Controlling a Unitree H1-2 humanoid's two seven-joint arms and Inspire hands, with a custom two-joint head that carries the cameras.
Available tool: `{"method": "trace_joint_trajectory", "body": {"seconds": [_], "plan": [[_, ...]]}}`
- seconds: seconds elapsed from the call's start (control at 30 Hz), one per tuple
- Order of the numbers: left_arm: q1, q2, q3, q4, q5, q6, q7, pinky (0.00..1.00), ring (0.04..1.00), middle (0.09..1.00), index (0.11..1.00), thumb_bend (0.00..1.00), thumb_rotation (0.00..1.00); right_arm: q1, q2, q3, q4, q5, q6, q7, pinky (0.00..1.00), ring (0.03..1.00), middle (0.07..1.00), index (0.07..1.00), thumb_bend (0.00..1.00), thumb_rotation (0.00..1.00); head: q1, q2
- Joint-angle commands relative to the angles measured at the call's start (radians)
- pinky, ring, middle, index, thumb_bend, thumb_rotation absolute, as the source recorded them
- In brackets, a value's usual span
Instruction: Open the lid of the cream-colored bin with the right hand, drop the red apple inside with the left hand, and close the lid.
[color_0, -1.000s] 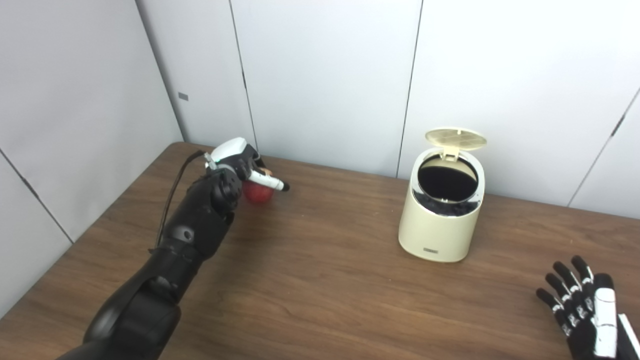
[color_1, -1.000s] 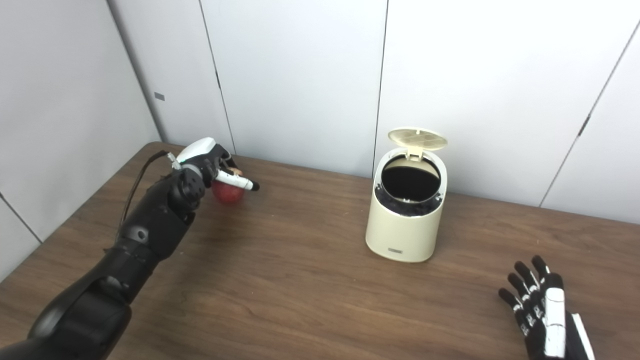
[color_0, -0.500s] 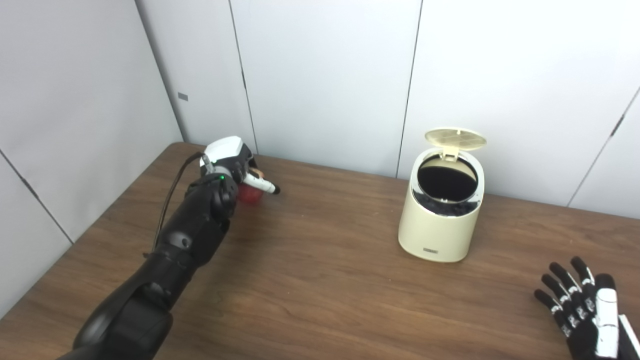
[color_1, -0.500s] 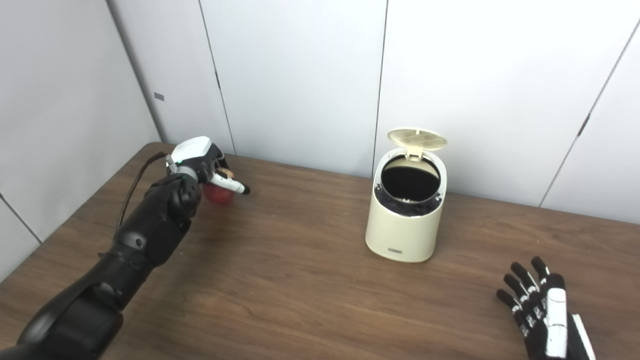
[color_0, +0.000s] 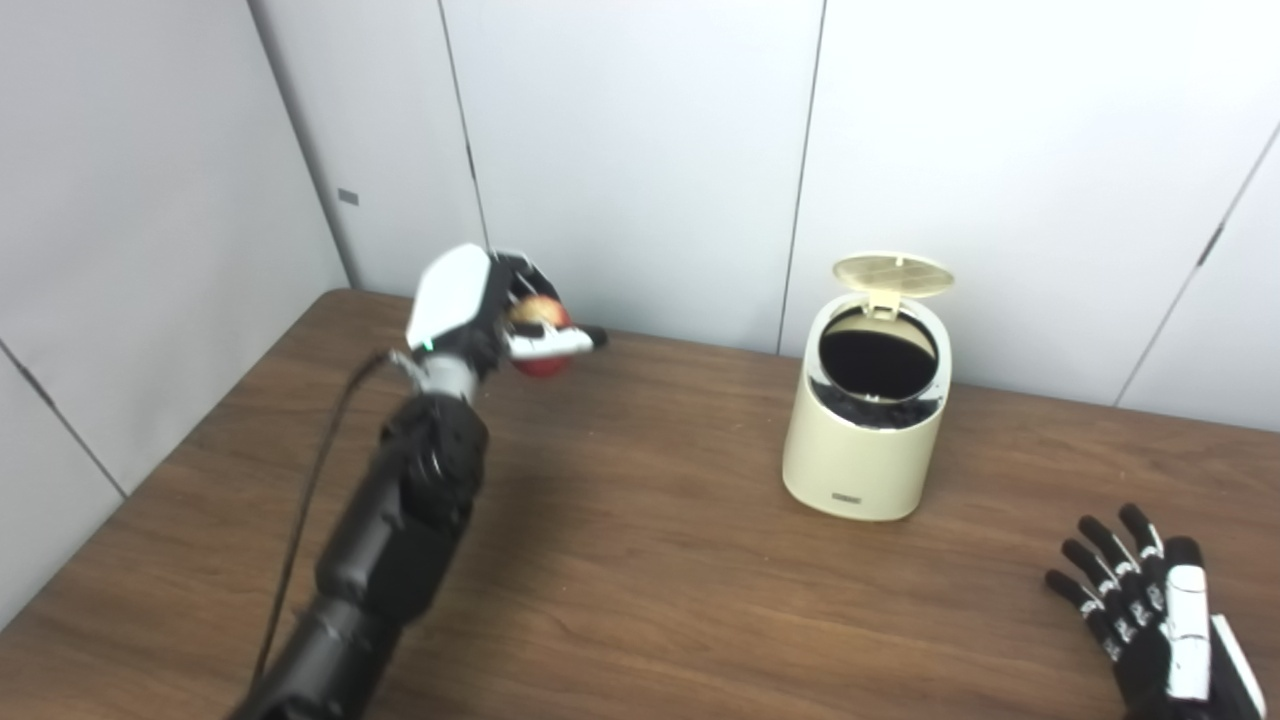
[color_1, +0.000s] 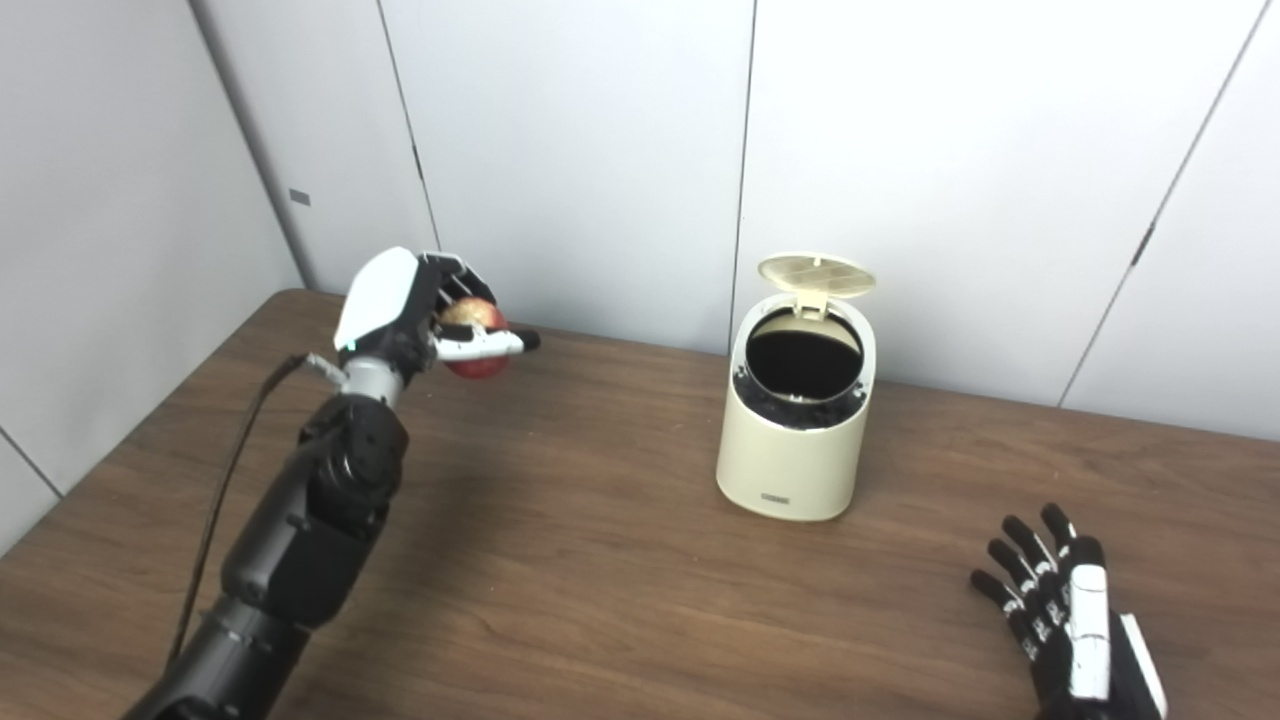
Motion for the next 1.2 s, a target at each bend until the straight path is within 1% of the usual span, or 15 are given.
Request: {"method": "trace_joint_trajectory", "body": {"seconds": [0.0,0.1,0.17,0.2,0.27,0.4,0.47,0.57,0.67,0.8,0.87,0.93,0.97,1.1,1.17], "plan": [[-0.045,0.015,0.017,-0.063,0.007,-0.048,0.063,0.37,0.428,0.518,0.466,0.48,0.0,-0.026,0.004,-0.005,-0.006,-0.008,-0.063,-0.009,0.84,0.926,0.927,1.0,0.52,1.0,-0.025,0.002],[-0.041,-0.014,0.014,-0.095,0.01,-0.056,0.073,0.37,0.415,0.502,0.473,0.48,0.0,-0.029,0.011,-0.007,0.013,-0.008,-0.1,-0.007,0.87,0.938,0.94,1.0,0.52,1.0,-0.054,0.002],[-0.042,-0.026,0.005,-0.112,0.014,-0.061,0.074,0.37,0.414,0.494,0.478,0.48,0.0,-0.032,0.013,-0.004,0.027,-0.019,-0.125,-0.011,0.87,0.93,0.93,1.0,0.52,1.0,-0.075,0.001],[-0.045,-0.031,-0.002,-0.116,0.013,-0.073,0.081,0.38,0.428,0.516,0.477,0.48,0.0,-0.034,0.015,-0.002,0.035,-0.025,-0.134,-0.015,0.88,0.927,0.926,1.0,0.53,1.0,-0.091,0.002],[-0.051,-0.04,-0.011,-0.125,0.014,-0.083,0.087,0.4,0.441,0.536,0.47,0.48,0.0,-0.036,0.022,0.001,0.039,-0.035,-0.141,-0.023,0.89,0.925,0.923,1.0,0.54,1.0,-0.112,0.003],[-0.058,-0.056,-0.021,-0.138,0.005,-0.104,0.09,0.36,0.443,0.553,0.471,0.47,0.0,-0.039,0.038,0.01,0.035,-0.056,-0.148,-0.039,0.9,0.921,0.924,0.996,0.56,1.0,-0.147,0.003],[-0.062,-0.069,-0.026,-0.144,-0.001,-0.115,0.088,0.35,0.438,0.552,0.475,0.47,0.0,-0.041,0.044,0.012,0.039,-0.065,-0.156,-0.042,0.91,0.927,0.928,0.994,0.56,1.0,-0.16,0.002],[-0.075,-0.084,-0.037,-0.143,0.006,-0.136,0.096,0.36,0.438,0.555,0.472,0.47,0.0,-0.044,0.043,0.024,0.051,-0.097,-0.184,-0.047,0.9,0.927,0.929,0.987,0.56,1.0,-0.189,0.004],[-0.086,-0.099,-0.042,-0.142,0.01,-0.152,0.102,0.35,0.435,0.559,0.472,0.47,0.0,-0.048,0.048,0.031,0.063,-0.115,-0.206,-0.054,0.92,0.935,0.939,0.98,0.56,1.0,-0.22,0.003],[-0.093,-0.125,-0.045,-0.152,-0.004,-0.162,0.107,0.35,0.435,0.561,0.472,0.47,0.0,-0.06,0.062,0.036,0.081,-0.138,-0.236,-0.078,0.91,0.924,0.932,0.963,0.57,1.0,-0.254,0.002],[-0.096,-0.146,-0.047,-0.159,-0.01,-0.158,0.106,0.37,0.442,0.556,0.47,0.47,0.0,-0.065,0.065,0.041,0.095,-0.152,-0.253,-0.086,0.9,0.922,0.924,0.953,0.59,1.0,-0.265,0.002],[-0.099,-0.164,-0.051,-0.163,-0.009,-0.156,0.104,0.39,0.442,0.552,0.47,0.47,0.0,-0.068,0.067,0.048,0.101,-0.161,-0.262,-0.09,0.9,0.921,0.92,0.952,0.6,1.0,-0.278,-0.001],[-0.101,-0.172,-0.052,-0.162,-0.014,-0.165,0.107,0.39,0.442,0.552,0.471,0.47,0.0,-0.068,0.069,0.053,0.097,-0.168,-0.261,-0.092,0.9,0.921,0.92,0.952,0.6,0.99,-0.286,-0.001],[-0.109,-0.205,-0.064,-0.153,-0.011,-0.192,0.12,0.36,0.435,0.547,0.48,0.47,0.0,-0.068,0.072,0.076,0.083,-0.216,-0.253,-0.106,0.91,0.933,0.929,0.961,0.56,1.0,-0.304,-0.005],[-0.113,-0.225,-0.075,-0.152,-0.005,-0.193,0.125,0.35,0.433,0.545,0.485,0.47,0.0,-0.067,0.072,0.084,0.081,-0.233,-0.255,-0.11,0.92,0.938,0.936,0.966,0.57,1.0,-0.309,-0.007]]}}
